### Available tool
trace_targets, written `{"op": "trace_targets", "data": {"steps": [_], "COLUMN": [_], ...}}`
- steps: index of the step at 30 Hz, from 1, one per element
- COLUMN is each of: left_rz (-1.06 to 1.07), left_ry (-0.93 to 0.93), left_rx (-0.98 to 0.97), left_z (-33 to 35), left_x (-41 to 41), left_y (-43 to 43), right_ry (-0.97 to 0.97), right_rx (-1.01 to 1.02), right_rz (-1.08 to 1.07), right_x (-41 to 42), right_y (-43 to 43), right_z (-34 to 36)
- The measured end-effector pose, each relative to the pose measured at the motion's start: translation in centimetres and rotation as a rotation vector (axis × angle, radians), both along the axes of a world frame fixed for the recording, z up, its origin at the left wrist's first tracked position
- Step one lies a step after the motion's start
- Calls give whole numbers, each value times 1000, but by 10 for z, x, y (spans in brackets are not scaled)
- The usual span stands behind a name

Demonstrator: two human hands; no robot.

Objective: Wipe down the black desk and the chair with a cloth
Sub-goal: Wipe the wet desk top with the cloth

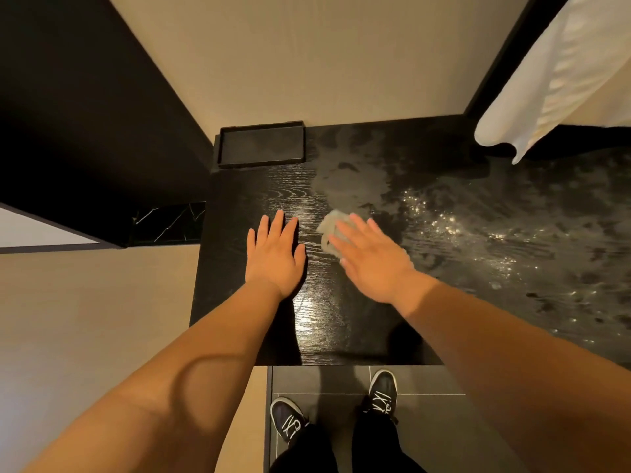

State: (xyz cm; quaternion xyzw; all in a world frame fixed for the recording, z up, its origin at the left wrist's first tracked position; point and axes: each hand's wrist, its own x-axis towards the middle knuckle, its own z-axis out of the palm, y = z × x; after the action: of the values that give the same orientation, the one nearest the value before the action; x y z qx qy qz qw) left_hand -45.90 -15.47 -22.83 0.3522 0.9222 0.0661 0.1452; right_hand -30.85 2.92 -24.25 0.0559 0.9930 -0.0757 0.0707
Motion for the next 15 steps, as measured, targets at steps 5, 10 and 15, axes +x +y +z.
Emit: {"op": "trace_targets", "data": {"steps": [5, 10, 15], "left_rz": [1, -2, 11], "left_ry": [60, 87, 95], "left_rx": [-7, -21, 22], "left_z": [-9, -11, -13], "left_x": [1, -2, -1], "left_y": [-1, -1, -2], "right_ry": [42, 65, 73], "right_rx": [19, -35, -83], "right_rz": [-368, -141, 107], "right_x": [1, -9, -31], "right_y": [20, -4, -2], "right_z": [7, 2, -4]}}
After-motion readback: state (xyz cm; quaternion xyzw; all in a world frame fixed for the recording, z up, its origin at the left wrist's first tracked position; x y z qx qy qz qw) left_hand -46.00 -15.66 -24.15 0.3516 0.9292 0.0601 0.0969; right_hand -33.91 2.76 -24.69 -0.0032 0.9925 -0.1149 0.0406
